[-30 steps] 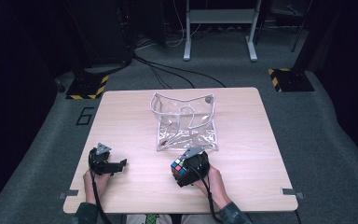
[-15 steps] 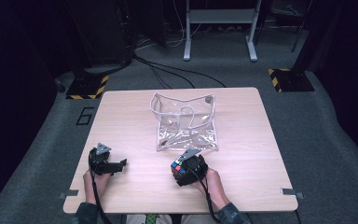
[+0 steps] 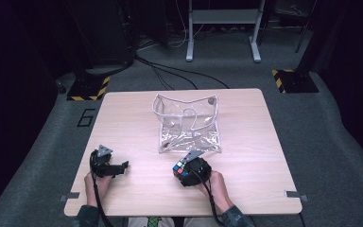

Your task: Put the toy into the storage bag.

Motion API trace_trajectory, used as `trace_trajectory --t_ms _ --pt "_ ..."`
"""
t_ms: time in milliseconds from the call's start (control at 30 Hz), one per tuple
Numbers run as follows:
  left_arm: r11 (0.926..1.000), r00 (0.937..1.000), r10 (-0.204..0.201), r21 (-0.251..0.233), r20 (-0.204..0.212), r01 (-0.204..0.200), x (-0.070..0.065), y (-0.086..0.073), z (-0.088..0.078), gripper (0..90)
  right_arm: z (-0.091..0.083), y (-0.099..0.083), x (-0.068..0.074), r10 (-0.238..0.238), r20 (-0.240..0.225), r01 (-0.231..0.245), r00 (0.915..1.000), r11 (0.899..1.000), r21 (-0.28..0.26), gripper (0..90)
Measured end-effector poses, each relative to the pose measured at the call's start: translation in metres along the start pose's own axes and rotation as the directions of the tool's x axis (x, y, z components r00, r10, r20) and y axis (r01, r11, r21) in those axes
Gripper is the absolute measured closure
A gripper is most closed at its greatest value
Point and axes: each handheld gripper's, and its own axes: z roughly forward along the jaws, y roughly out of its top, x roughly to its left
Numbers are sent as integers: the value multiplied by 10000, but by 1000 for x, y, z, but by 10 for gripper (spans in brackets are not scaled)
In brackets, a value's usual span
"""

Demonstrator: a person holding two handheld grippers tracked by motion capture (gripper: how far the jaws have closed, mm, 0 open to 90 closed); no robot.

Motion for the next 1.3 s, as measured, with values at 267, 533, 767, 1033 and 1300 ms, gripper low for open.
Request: trace_trajectory --t_ms 267,533,767,1033,1300 --pt "10000 10000 -8 3 2 8 0 0 0 72 -1 0 0 -90 61 90 9999 10000 -8 333" --pt "10000 10000 -27 22 12 27 0 0 0 73 -6 0 -3 -27 138 28 9999 9999 -113 333" --pt "10000 10000 -23 20 11 23 0 0 0 73 -11 0 -6 89 221 -88 9997 9999 -72 333" --pt "10000 10000 -11 4 3 11 0 0 0 73 -14 -1 -10 115 322 -110 9994 9999 -132 333" --pt "10000 10000 2 -2 -13 -2 0 0 0 73 -21 -2 -15 208 487 -198 9986 9996 -216 333"
